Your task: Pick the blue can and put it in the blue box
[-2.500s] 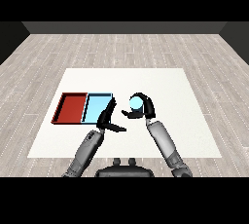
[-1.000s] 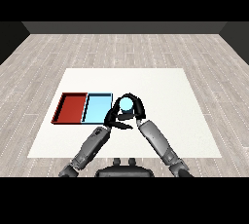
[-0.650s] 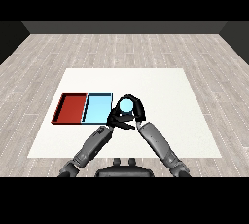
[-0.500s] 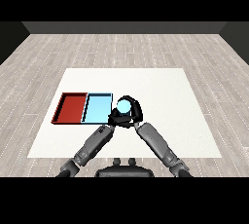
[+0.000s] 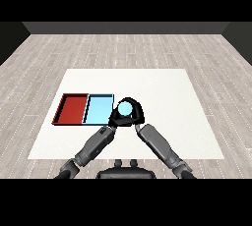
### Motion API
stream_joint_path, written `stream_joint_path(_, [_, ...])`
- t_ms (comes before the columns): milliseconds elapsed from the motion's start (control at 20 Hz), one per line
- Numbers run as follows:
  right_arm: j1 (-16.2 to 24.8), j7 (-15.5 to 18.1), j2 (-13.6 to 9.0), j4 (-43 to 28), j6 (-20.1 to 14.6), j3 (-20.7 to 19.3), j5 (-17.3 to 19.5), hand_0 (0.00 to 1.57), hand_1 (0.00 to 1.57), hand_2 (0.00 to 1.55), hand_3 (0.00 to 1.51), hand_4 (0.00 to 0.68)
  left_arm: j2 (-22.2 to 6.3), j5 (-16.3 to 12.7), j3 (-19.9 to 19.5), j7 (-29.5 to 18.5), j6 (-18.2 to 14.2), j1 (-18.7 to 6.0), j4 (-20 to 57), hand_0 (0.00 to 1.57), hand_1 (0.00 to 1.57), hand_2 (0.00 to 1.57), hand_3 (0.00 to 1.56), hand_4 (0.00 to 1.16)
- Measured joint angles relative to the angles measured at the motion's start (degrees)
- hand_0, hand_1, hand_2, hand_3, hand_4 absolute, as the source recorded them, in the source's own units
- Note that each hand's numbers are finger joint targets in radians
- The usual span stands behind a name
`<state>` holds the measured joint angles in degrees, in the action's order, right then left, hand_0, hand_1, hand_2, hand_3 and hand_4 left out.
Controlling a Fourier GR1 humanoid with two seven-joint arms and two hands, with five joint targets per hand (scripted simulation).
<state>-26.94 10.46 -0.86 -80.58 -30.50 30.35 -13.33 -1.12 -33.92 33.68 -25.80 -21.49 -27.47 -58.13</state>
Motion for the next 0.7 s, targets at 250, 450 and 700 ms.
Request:
stream_joint_path(250, [0.5, -0.6, -0.1, -1.1, 0.9, -1.3, -0.5, 1.43, 1.43, 1.44, 1.39, 0.609, -0.1, -5.6, 1.9, -4.2, -1.0, -2.0, 2.2, 1.57, 1.57, 1.57, 1.51, 1.0])
stream_joint_path(450, [1.7, 0.8, 0.3, -0.7, 3.2, -2.4, -1.5, 1.29, 1.29, 1.35, 1.29, 0.473, 0.2, -6.8, 2.8, -7.0, -2.3, -2.6, 4.2, 1.57, 1.57, 1.57, 1.53, 1.1])
stream_joint_path(700, [1.2, -1.5, 0.2, -1.0, 5.3, -2.5, -0.8, 0.0, 0.0, 0.0, 0.0, 0.0, 0.5, -7.3, 2.4, -11.1, -1.6, -3.0, 5.8, 1.57, 1.57, 1.57, 1.54, 1.12])
